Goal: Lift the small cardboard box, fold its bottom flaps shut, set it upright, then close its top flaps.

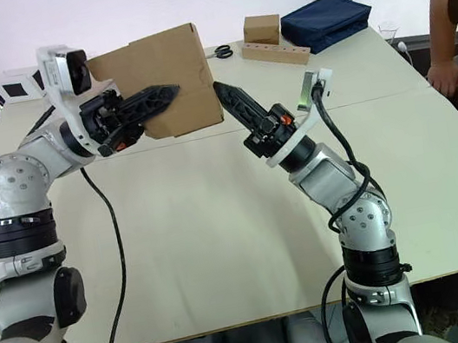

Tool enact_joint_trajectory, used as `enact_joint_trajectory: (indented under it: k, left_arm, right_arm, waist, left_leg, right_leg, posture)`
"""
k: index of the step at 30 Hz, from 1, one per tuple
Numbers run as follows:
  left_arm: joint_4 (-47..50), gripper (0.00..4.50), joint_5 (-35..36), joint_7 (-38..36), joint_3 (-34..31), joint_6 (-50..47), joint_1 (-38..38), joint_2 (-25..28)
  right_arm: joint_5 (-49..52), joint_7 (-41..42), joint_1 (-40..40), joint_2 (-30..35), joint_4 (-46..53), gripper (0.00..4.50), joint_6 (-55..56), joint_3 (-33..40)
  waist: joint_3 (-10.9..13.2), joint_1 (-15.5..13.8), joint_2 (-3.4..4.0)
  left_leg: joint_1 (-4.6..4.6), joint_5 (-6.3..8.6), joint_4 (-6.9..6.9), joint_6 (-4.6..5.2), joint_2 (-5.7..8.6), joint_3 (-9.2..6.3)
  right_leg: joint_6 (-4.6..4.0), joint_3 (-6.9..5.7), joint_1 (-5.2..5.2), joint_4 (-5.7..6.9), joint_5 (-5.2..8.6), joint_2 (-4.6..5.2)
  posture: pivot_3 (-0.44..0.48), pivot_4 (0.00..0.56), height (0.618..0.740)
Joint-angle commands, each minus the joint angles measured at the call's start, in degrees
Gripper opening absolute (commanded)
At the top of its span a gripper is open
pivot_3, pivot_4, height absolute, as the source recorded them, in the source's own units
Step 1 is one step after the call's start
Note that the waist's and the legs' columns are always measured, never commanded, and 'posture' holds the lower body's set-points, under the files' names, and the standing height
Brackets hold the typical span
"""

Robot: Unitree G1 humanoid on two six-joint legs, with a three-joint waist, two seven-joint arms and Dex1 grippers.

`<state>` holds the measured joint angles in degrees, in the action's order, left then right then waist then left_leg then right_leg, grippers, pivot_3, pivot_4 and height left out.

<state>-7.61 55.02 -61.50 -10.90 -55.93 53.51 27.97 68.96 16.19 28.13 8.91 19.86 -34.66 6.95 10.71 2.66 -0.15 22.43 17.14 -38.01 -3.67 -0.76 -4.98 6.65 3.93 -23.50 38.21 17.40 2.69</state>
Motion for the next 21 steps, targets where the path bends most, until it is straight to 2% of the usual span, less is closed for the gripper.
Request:
enact_joint_trajectory:
  k: [1, 6, 10, 13, 16, 19, 21]
  left_arm:
    - [2.8, 0.0, 0.4, -0.5, 1.2, -0.2, 0.0, -0.1]
    - [3.4, 0.0, -1.0, -1.0, 2.9, 0.0, -0.6, 0.3]
    - [5.0, 0.0, -4.1, -1.2, 5.1, 0.6, -0.9, 2.9]
    - [10.0, 0.0, -11.2, -0.1, 11.0, 1.7, -0.8, 8.4]
    - [15.9, 0.0, -17.3, -3.2, 19.3, 1.5, 0.2, 16.0]
    - [20.8, 0.0, -22.1, -7.7, 27.5, 0.9, 3.0, 22.2]
    - [22.3, 0.0, -24.5, -9.6, 31.6, 0.1, 5.3, 24.1]
  right_arm:
    - [-0.6, 2.1, -0.1, 0.2, 3.7, 0.1, -1.7, -3.7]
    - [-2.4, 2.5, -1.0, 0.7, 4.1, 0.1, -2.3, -4.4]
    - [-1.4, 1.5, -4.4, 4.4, 5.8, 0.1, -3.3, -0.6]
    - [1.8, 2.5, -10.1, 12.3, 8.7, 0.1, -7.2, 4.1]
    - [4.6, 5.1, -15.4, 22.2, 11.3, 0.1, -11.6, 7.9]
    - [0.6, 10.7, -19.8, 33.1, 13.9, 0.1, -14.9, 8.2]
    - [-2.8, 13.6, -21.8, 38.3, 15.3, 0.1, -15.6, 7.2]
  waist:
    - [0.0, 0.0, 0.0]
    - [0.0, 0.0, 0.0]
    - [0.0, -0.1, 0.0]
    - [0.0, -0.2, -0.01]
    - [0.0, -0.2, -0.01]
    - [0.0, -0.1, 0.01]
    - [0.0, -0.2, 0.0]
  left_leg:
    - [0.0, 0.0, 0.0, 0.0, 0.0, 0.0]
    - [0.0, 0.01, 0.0, 0.01, 0.0, 0.0]
    - [0.0, 0.01, 0.01, 0.01, 0.0, 0.0]
    - [0.02, 0.02, 0.01, 0.03, 0.02, -0.01]
    - [0.03, 0.09, 0.04, 0.16, 0.04, 0.02]
    - [-0.02, 0.11, 0.1, 0.2, 0.03, 0.04]
    - [-0.06, 0.12, 0.09, 0.22, 0.0, 0.01]
  right_leg:
    - [0.0, 0.0, 0.0, 0.0, 0.0, 0.0]
    - [0.0, 0.0, 0.0, 0.0, 0.0, 0.0]
    - [0.0, 0.0, 0.0, -0.02, 0.0, 0.0]
    - [0.0, 0.0, 0.02, -0.04, 0.0, 0.03]
    - [0.0, 0.01, 0.04, -0.1, 0.0, 0.05]
    - [0.0, 0.05, 0.06, -0.11, 0.0, 0.0]
    - [0.0, 0.03, 0.09, -0.08, 0.01, -0.08]
  posture:
    - [0.0, 0.15, 0.74]
    - [0.0, 0.15, 0.74]
    - [0.0, 0.15, 0.74]
    - [0.0, 0.15, 0.74]
    - [0.0, 0.15, 0.74]
    - [0.0, 0.15, 0.74]
    - [0.0, 0.15, 0.74]
